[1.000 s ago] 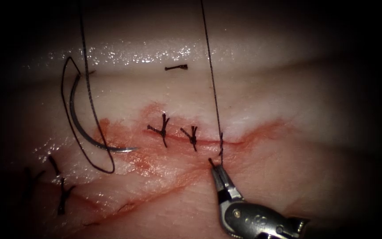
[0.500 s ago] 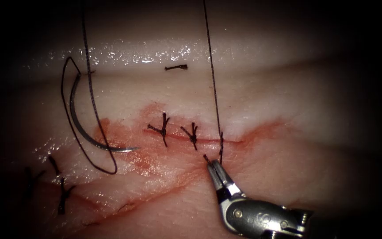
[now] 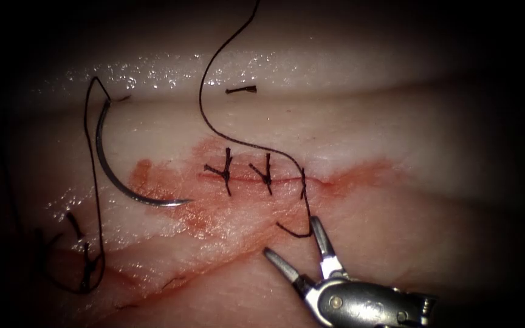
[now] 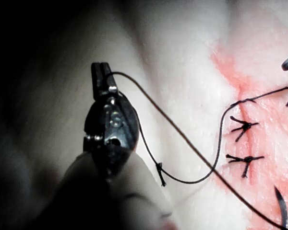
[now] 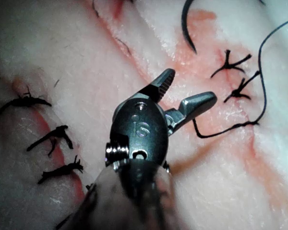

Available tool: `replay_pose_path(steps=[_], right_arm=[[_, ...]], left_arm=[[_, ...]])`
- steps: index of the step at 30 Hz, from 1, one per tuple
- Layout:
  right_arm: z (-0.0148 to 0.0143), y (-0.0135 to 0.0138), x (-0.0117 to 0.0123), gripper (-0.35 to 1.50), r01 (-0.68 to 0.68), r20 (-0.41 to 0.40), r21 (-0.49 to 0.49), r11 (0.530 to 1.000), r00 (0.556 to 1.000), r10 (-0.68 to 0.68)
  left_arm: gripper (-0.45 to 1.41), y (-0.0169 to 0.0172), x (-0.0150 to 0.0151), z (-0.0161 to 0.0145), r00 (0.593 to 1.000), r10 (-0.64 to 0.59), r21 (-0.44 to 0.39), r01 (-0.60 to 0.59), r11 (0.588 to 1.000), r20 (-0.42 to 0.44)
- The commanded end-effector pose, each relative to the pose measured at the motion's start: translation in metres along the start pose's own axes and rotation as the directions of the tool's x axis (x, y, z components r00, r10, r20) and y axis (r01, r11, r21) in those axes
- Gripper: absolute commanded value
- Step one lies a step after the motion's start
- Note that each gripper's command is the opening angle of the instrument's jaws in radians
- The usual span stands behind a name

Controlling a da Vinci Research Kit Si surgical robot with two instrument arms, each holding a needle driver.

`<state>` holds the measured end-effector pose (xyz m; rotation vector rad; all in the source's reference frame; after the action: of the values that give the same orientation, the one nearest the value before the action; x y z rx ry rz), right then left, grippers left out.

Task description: Wound Closure

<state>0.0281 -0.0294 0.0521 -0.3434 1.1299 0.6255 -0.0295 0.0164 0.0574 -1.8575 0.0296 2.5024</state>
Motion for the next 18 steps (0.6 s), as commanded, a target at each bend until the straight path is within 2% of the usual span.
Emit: replay_pose_path(steps=[1, 4, 5, 6, 7, 8, 10, 14, 18], right_arm=[[0.0005, 0.0006, 0.0002, 1.38, 0.035, -0.005, 0.025, 0.999, 0.999, -0.035], [0.0008, 0.0022, 0.0011, 1.28, 0.052, -0.033, 0.096, 0.994, 0.998, -0.049], [0.0013, 0.0030, 0.0018, 0.88, 0.046, -0.069, 0.164, 0.985, 0.997, -0.035], [0.0013, 0.0030, 0.0018, 0.88, 0.046, -0.069, 0.164, 0.985, 0.997, -0.035], [0.0016, 0.0034, 0.0022, 0.41, 0.049, -0.086, 0.197, 0.979, 0.996, -0.032], [0.0026, 0.0043, 0.0033, -0.35, -0.016, -0.089, 0.243, 0.970, 0.995, 0.039], [0.0032, 0.0047, 0.0037, -0.35, -0.027, -0.088, 0.254, 0.967, 0.995, 0.051], [0.0061, 0.0058, 0.0052, -0.35, -0.167, -0.058, 0.303, 0.938, 0.979, 0.193], [0.0089, 0.0058, 0.0052, -0.35, -0.214, -0.044, 0.377, 0.901, 0.968, 0.248]], left_arm=[[-0.45, 0.0006, 0.0007, 0.0005, 1.000, -0.002, -0.012, 0.002, 1.000, -0.020], [-0.45, 0.0028, 0.0027, 0.0000, 0.998, -0.004, -0.040, 0.002, 0.999, -0.059], [-0.45, 0.0037, 0.0037, -0.0001, 0.997, 0.000, -0.049, -0.003, 0.999, -0.072], [-0.45, 0.0037, 0.0037, -0.0001, 0.997, 0.000, -0.049, -0.003, 0.999, -0.072], [-0.45, 0.0041, 0.0042, -0.0001, 0.997, 0.001, -0.052, -0.005, 0.999, -0.077], [-0.45, 0.0050, 0.0050, -0.0001, 0.996, 0.005, -0.058, -0.010, 0.998, -0.087], [-0.45, 0.0053, 0.0053, -0.0001, 0.996, 0.007, -0.056, -0.011, 0.998, -0.083], [-0.45, 0.0069, 0.0064, -0.0001, 0.996, 0.009, -0.059, -0.014, 0.998, -0.086], [-0.45, 0.0083, 0.0071, -0.0003, 0.996, 0.006, -0.064, -0.011, 0.998, -0.086]])
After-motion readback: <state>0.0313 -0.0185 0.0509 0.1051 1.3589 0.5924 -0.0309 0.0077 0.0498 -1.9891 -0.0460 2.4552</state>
